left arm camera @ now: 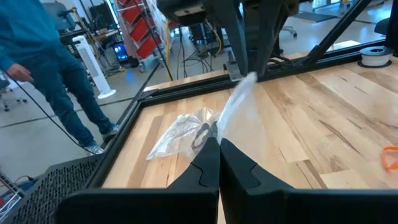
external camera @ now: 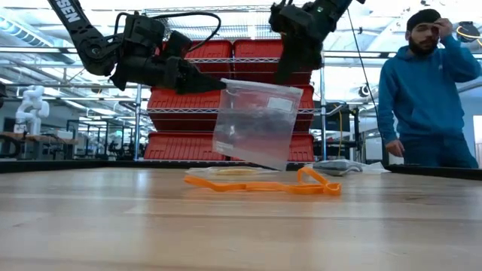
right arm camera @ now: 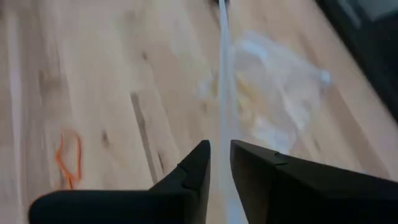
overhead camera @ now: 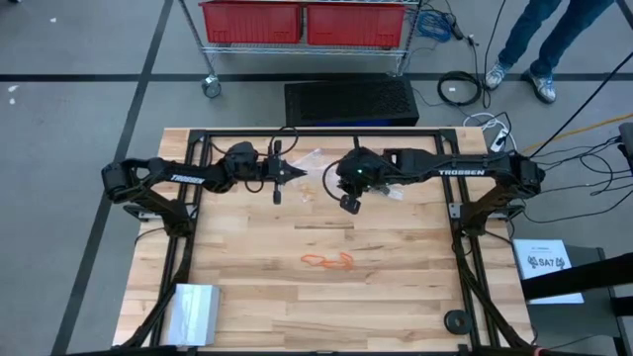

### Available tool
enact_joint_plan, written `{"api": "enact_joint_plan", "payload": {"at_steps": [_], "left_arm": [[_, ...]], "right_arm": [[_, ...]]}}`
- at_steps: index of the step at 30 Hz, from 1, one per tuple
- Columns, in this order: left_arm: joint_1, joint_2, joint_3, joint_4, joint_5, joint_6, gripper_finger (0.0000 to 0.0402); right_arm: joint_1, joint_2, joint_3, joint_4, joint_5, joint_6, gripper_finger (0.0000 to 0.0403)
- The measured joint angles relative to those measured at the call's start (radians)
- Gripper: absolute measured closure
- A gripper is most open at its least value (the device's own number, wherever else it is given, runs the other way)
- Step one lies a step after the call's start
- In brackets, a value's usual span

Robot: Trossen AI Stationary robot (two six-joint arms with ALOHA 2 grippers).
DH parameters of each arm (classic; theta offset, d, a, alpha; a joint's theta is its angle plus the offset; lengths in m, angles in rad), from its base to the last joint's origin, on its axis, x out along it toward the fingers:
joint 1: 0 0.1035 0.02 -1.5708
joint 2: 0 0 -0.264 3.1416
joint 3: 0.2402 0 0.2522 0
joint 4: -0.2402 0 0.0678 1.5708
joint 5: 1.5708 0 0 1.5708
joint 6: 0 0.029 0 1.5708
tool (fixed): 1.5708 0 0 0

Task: Sort rubber bands
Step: Put the orange rubber band into the zip bag

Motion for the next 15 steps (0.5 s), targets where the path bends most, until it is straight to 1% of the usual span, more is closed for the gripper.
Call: {"api": "enact_joint_plan", "payload": {"at_steps": [3, 6, 10, 12, 15], "left_arm": [[0.0, 0.0, 0.0, -0.002, 0.0, 0.0, 0.0402], [0.0, 0.0, 0.0, -0.002, 0.0, 0.0, 0.0402], [0.0, 0.0, 0.0, -0.003, 0.0, 0.0, 0.0402], [-0.001, 0.0, 0.0, -0.003, 0.001, 0.001, 0.0402], [0.0, 0.0, 0.0, -0.003, 0.001, 0.001, 0.0402]], "right_arm": [[0.0, 0.0, 0.0, 0.073, 0.002, -0.041, 0.0344], [0.0, 0.004, 0.0, 0.135, 0.005, -0.099, 0.0358], [-0.002, 0.006, 0.0, 0.143, 0.015, -0.16, 0.0396], [-0.003, 0.006, 0.0, 0.143, 0.035, -0.165, 0.0398], [-0.004, 0.014, 0.0, 0.143, 0.039, -0.171, 0.04]]}}
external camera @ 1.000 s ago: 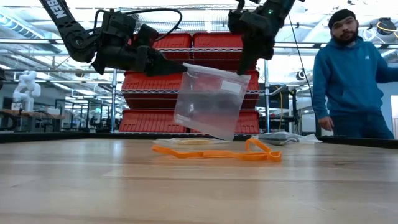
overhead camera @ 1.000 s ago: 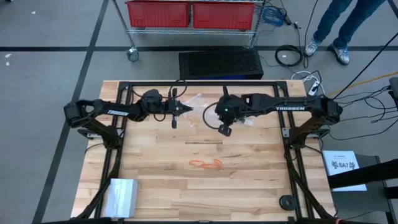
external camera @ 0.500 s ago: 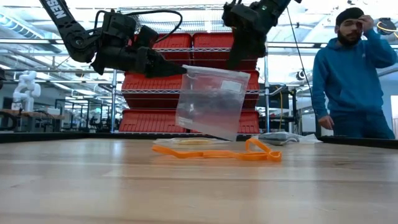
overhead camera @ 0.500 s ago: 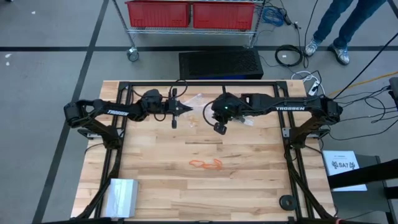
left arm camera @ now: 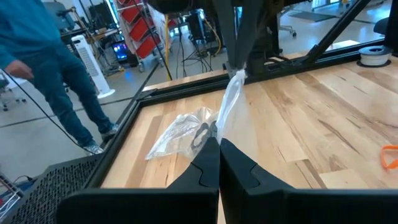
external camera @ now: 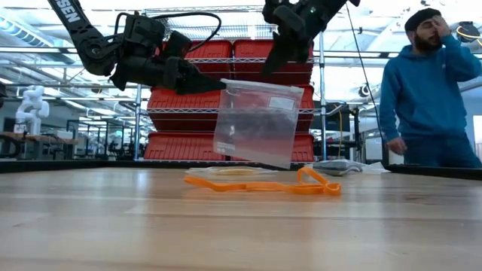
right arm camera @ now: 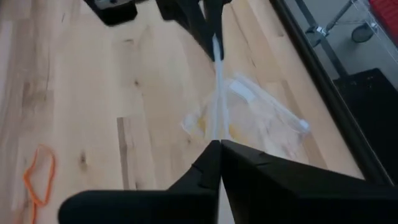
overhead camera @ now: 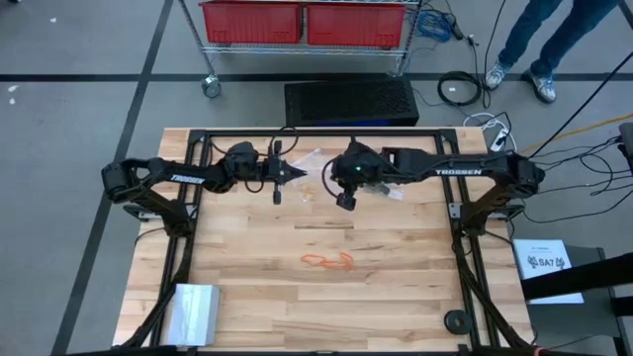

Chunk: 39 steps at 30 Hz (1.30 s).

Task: Sort rubber bands
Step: Put the orange rubber band into the zip bag

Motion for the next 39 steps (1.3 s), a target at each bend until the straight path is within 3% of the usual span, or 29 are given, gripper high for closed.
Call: {"api": "enact_joint_plan", "payload": {"at_steps": [9, 39], "left_arm": [[0.0, 0.0, 0.0, -0.005, 0.0, 0.0, 0.0402], [0.0, 0.0, 0.0, -0.021, 0.002, 0.001, 0.0402]], "right_arm": [[-0.005, 0.077, 0.0, -0.002, 0.0, -0.029, 0.0402], [-0.025, 0.067, 0.0, 0.058, 0.1, -0.075, 0.0403]]}}
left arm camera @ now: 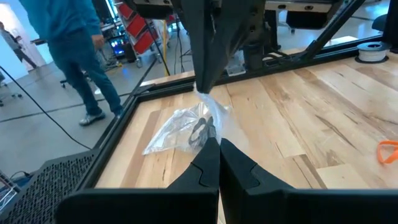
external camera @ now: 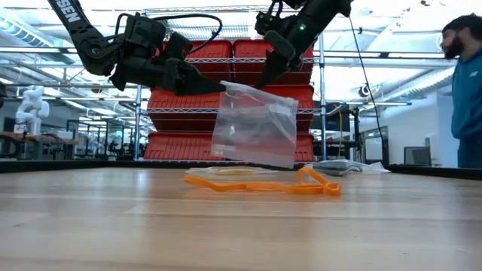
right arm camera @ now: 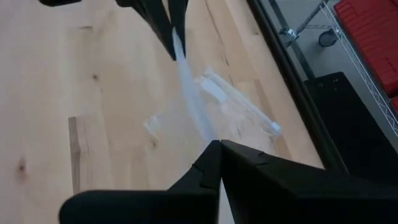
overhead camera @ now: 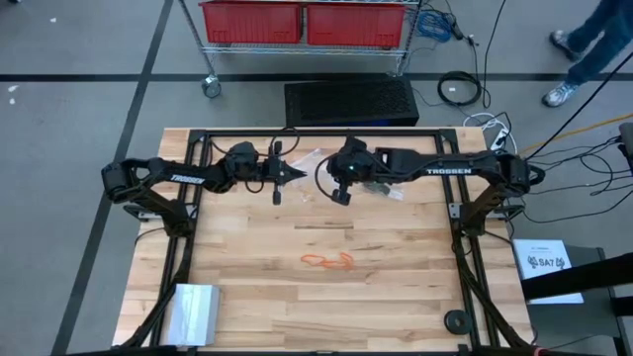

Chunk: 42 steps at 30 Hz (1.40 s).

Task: Sort rubber bands
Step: Put the orange rubber band into the zip bag

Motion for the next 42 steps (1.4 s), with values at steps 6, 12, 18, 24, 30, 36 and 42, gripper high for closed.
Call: {"api": "enact_joint_plan", "payload": {"at_steps": [6, 12, 18, 24, 30, 36, 42], "left_arm": [[0.0, 0.0, 0.0, -0.001, 0.0, 0.0, 0.0402], [0.0, 0.0, 0.0, -0.002, 0.0, 0.0, 0.0402], [0.0, 0.0, 0.0, -0.002, 0.0, 0.0, 0.0402], [0.0, 0.0, 0.0, -0.002, 0.001, 0.0, 0.0402], [0.0, 0.0, 0.0, -0.002, 0.0, 0.0, 0.0402], [0.0, 0.0, 0.0, -0.002, 0.001, 0.0, 0.0402], [0.0, 0.0, 0.0, -0.002, 0.001, 0.0, 0.0402]], "right_arm": [[0.0, -0.007, 0.0, 0.005, 0.0, -0.003, 0.0403], [0.002, -0.007, 0.0, 0.005, -0.003, -0.006, 0.0403], [0.024, -0.007, 0.0, 0.005, -0.007, -0.004, 0.0403], [0.038, -0.007, 0.0, 0.004, -0.028, 0.018, 0.0403], [0.033, -0.007, 0.0, 0.007, -0.017, 0.011, 0.0403], [0.032, -0.007, 0.0, 0.012, -0.003, -0.005, 0.0403], [0.032, -0.006, 0.0, 0.011, -0.007, -0.004, 0.0403]]}}
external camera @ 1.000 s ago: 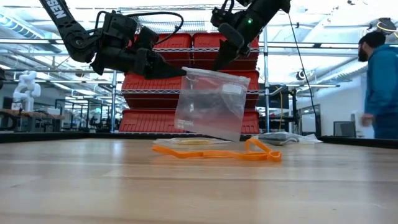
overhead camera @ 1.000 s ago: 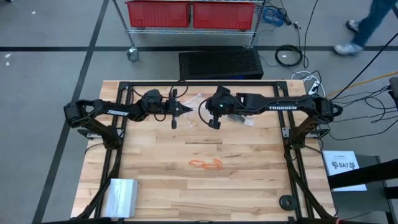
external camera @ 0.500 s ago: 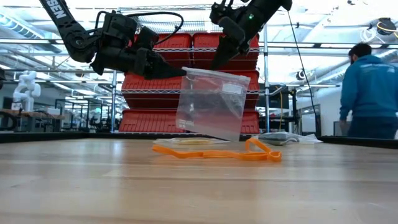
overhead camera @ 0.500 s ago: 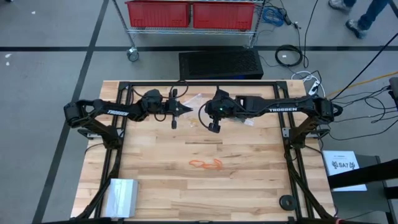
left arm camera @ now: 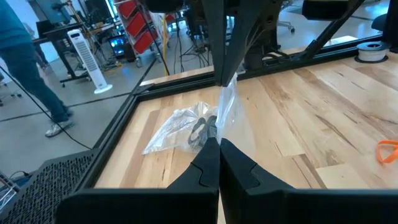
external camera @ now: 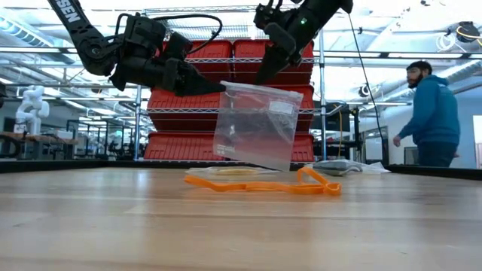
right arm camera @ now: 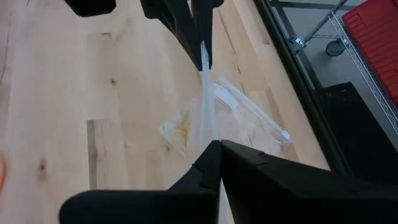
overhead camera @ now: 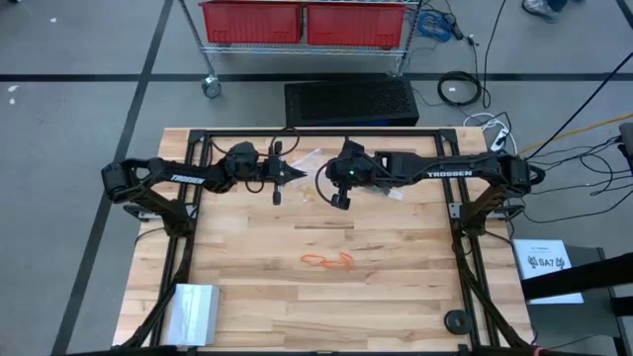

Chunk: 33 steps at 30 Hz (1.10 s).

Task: Sort rubber bands
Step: Put the orange rubber band into the zip bag

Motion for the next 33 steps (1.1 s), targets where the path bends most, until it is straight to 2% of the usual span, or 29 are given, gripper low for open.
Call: {"api": "enact_joint_plan", "payload": {"at_steps": [10, 21, 33], "left_arm": [[0.0, 0.0, 0.0, 0.0, 0.0, 0.006, 0.0402], [0.0, 0.0, 0.0, 0.0, 0.0, 0.007, 0.0402], [0.0, 0.0, 0.0, -0.009, -0.001, 0.007, 0.0402]], "right_arm": [[-0.013, 0.006, 0.0, -0.008, -0.001, -0.001, 0.0403], [-0.012, 0.037, 0.0, 0.007, -0.069, 0.018, 0.0403], [0.001, 0.033, 0.011, 0.006, -0.07, 0.071, 0.0403]]}}
